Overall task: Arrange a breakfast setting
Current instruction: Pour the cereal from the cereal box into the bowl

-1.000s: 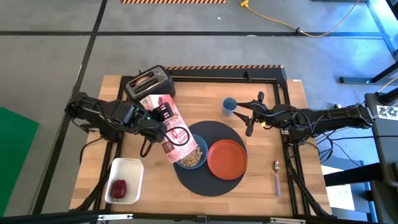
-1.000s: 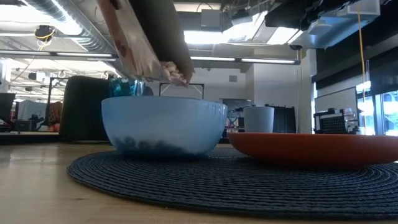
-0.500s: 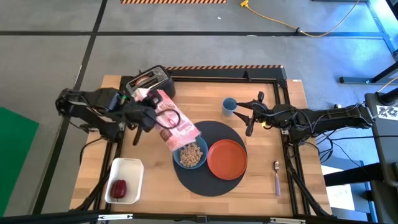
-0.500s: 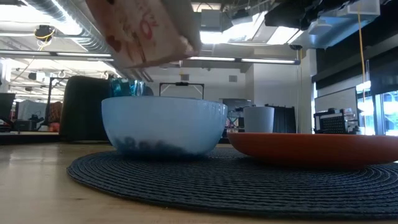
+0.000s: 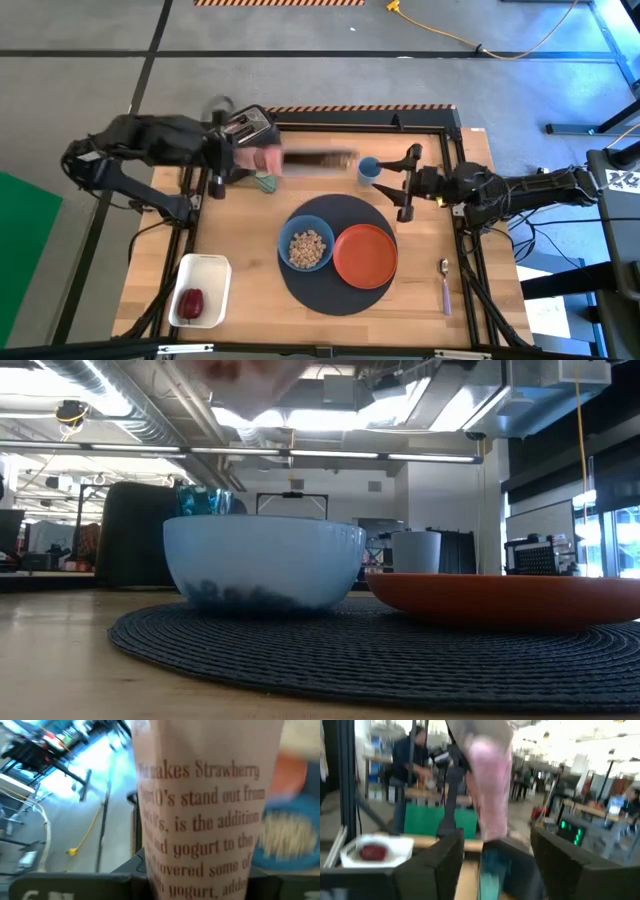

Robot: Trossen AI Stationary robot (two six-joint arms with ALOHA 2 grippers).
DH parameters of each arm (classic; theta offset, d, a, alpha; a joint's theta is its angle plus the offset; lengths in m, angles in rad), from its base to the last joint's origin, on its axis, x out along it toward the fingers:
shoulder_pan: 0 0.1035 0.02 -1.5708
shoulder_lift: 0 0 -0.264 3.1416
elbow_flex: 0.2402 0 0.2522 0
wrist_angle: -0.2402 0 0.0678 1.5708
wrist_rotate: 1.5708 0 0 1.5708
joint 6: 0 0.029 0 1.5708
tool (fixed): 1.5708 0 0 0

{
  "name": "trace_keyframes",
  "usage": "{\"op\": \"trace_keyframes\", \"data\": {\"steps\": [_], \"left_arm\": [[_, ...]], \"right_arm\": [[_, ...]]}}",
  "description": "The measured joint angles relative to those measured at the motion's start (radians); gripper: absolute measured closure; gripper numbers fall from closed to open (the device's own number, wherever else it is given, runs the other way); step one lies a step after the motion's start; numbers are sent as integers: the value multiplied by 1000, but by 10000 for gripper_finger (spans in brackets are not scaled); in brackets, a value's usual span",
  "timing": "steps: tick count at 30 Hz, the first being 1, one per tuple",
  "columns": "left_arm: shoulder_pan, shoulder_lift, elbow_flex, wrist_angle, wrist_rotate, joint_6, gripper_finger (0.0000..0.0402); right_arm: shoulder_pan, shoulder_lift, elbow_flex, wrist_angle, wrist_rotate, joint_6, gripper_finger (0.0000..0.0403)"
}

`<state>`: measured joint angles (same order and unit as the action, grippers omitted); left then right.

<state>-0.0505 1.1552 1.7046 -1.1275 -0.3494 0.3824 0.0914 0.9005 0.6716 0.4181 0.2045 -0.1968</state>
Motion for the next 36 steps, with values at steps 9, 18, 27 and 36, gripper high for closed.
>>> {"op": "trace_keyframes", "data": {"steps": [9, 18, 27, 36], "left_arm": [[44, -83, -161, 332, 125, -152, 310], [122, -109, -576, 1046, 302, -243, 310], [259, -19, -751, 1401, 535, -337, 310], [280, 126, -756, 1500, 608, -350, 310]], "right_arm": [[0, 1, 41, 93, -41, -20, 72], [-62, 8, 245, -203, -95, 73, 34], [-190, 36, 251, -208, -236, 172, 33], [-243, 108, 251, -188, -303, 193, 113]]}}
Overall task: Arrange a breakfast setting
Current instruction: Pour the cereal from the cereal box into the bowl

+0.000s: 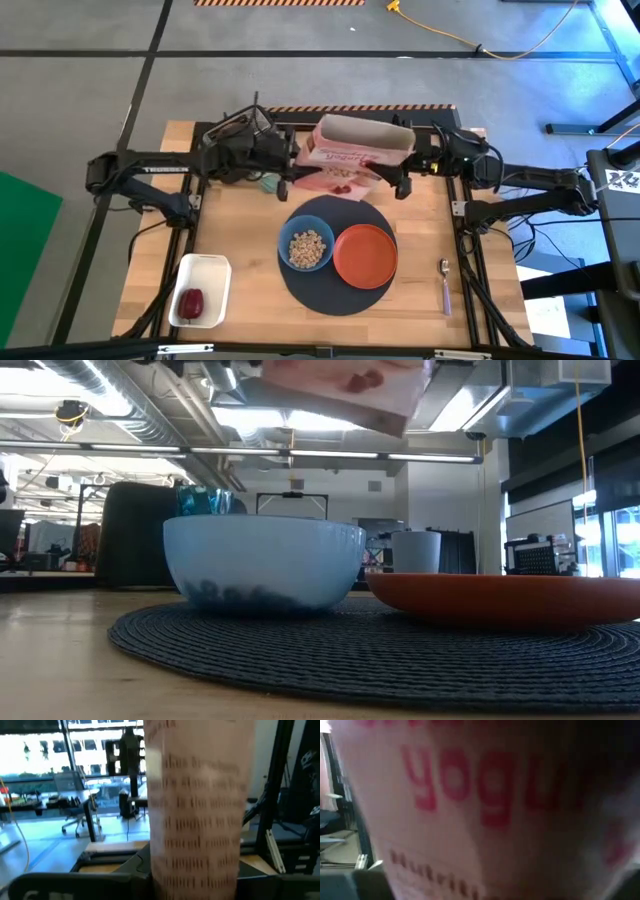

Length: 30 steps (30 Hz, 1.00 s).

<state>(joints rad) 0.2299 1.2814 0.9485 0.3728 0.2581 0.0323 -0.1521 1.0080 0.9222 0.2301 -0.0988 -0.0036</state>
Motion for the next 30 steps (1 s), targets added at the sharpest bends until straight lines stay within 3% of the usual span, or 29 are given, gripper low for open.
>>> {"op": "trace_keyframes", "data": {"steps": [8, 16, 23, 30], "left_arm": [[13, 56, 0, -10, -53, 3, 310], [14, 47, 0, -25, -105, 4, 285], [27, 19, 2, -141, -152, 4, 243], [33, 14, 2, -242, -147, 4, 209]], "right_arm": [[-1, -8, 0, -41, 0, -4, 247], [-1, -37, 0, -110, 10, -27, 340], [0, -146, 0, -243, 112, -93, 369], [1, -262, 0, -449, 366, -109, 370]]}}
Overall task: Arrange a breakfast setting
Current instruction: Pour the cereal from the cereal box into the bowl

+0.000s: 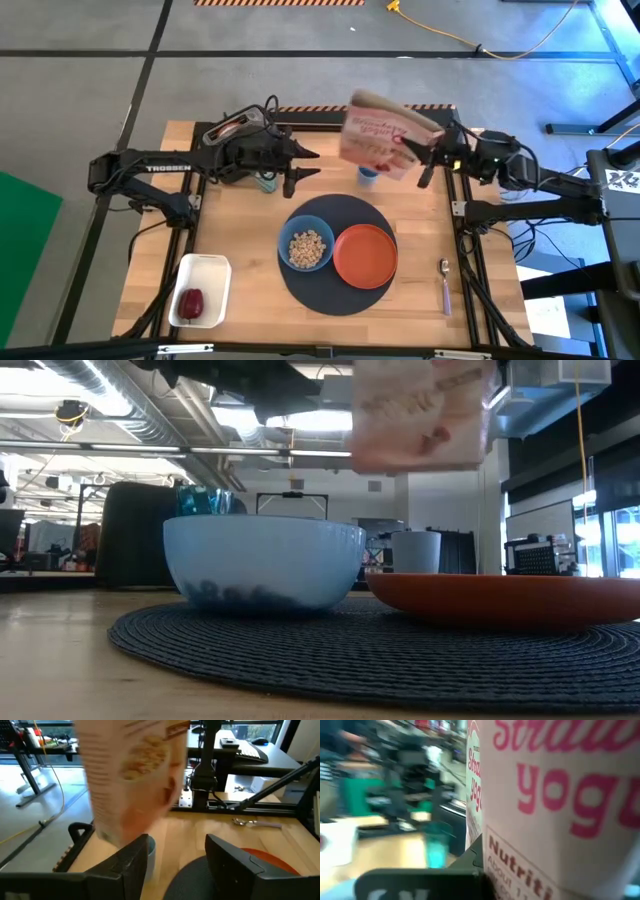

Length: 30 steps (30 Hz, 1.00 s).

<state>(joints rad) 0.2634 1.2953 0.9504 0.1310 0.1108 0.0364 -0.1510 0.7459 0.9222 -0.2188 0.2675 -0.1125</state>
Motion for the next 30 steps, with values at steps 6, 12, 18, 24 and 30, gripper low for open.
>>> {"op": "trace_keyframes", "data": {"steps": [6, 12, 18, 24, 30], "left_arm": [[-23, 0, 0, -4, 0, 27, 204], [-47, 0, 0, -1, 0, 29, 203], [-85, 0, 0, 0, -36, 45, 205], [-116, 0, 0, -1, -69, 45, 206], [-142, 0, 0, -1, -131, 54, 207]], "right_arm": [[0, -88, -2, -103, 156, 4, 370], [0, -207, -141, -105, 239, 35, 370], [0, -386, -394, 10, 300, 22, 370], [-1, -508, -502, -39, 408, 24, 370], [0, -547, -559, -115, 465, 92, 370]]}}
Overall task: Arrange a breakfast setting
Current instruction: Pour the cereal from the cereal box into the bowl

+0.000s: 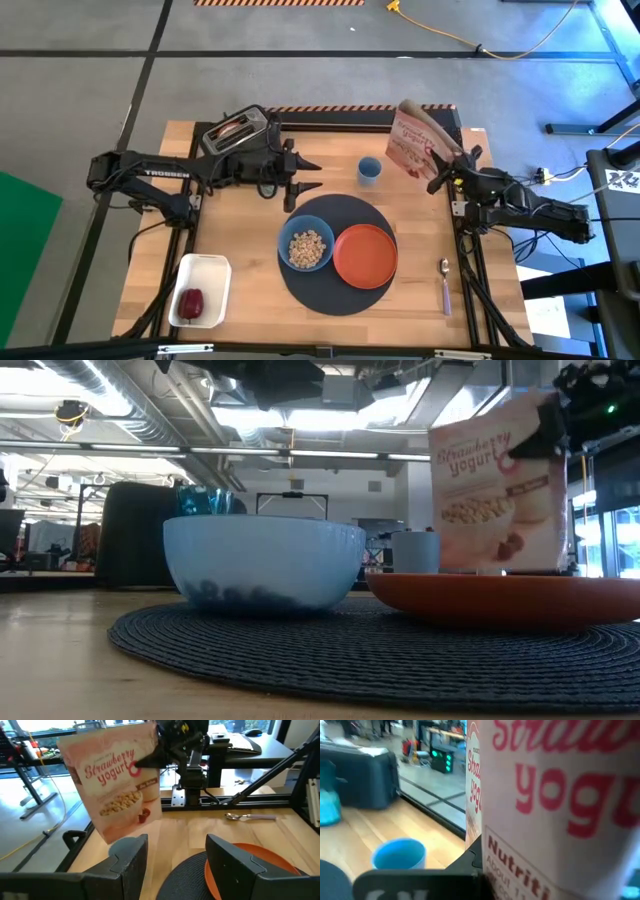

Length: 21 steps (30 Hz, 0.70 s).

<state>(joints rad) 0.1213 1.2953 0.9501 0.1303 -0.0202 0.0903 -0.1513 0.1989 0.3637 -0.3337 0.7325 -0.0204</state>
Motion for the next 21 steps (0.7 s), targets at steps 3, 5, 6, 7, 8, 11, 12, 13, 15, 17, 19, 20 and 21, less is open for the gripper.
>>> {"op": "trace_keyframes", "data": {"steps": [3, 5, 6, 7, 8, 11, 12, 13, 15, 17, 19, 20, 21], "left_arm": [[-9, 0, 0, 0, -18, 1, 207], [-15, 0, 0, -1, -22, 1, 207], [-18, 0, 0, -1, -22, 1, 207], [-21, 0, 0, -3, -22, 1, 207], [-25, 0, 0, -5, -22, 1, 207], [-32, 0, 0, -15, -23, 2, 207], [-34, 0, -1, -17, -23, 7, 207], [-37, 0, -1, -19, -23, 15, 207], [-38, 0, -1, -19, -23, 21, 207], [-38, 0, -1, -19, -23, 21, 207], [-38, 0, -1, -19, -23, 22, 207], [-38, 0, -1, -19, -23, 22, 207], [-38, 0, -1, -19, -23, 22, 207]], "right_arm": [[0, 1, -22, 40, 40, 11, 370], [0, 0, -33, 58, 95, 13, 370], [0, 1, -38, 61, 122, 13, 370], [0, 2, -42, 60, 145, 13, 370], [0, 2, -42, 60, 158, 12, 370], [0, 1, -40, 70, 170, 11, 370], [0, 1, -40, 67, 170, 10, 370], [0, 2, -41, 63, 168, 9, 370], [0, 1, -54, 75, 168, 9, 370], [0, 1, -77, 85, 177, 13, 370], [0, 2, -105, 95, 203, 12, 370], [-1, 2, -117, 98, 215, 13, 370], [-1, 2, -125, 102, 222, 12, 370]]}}
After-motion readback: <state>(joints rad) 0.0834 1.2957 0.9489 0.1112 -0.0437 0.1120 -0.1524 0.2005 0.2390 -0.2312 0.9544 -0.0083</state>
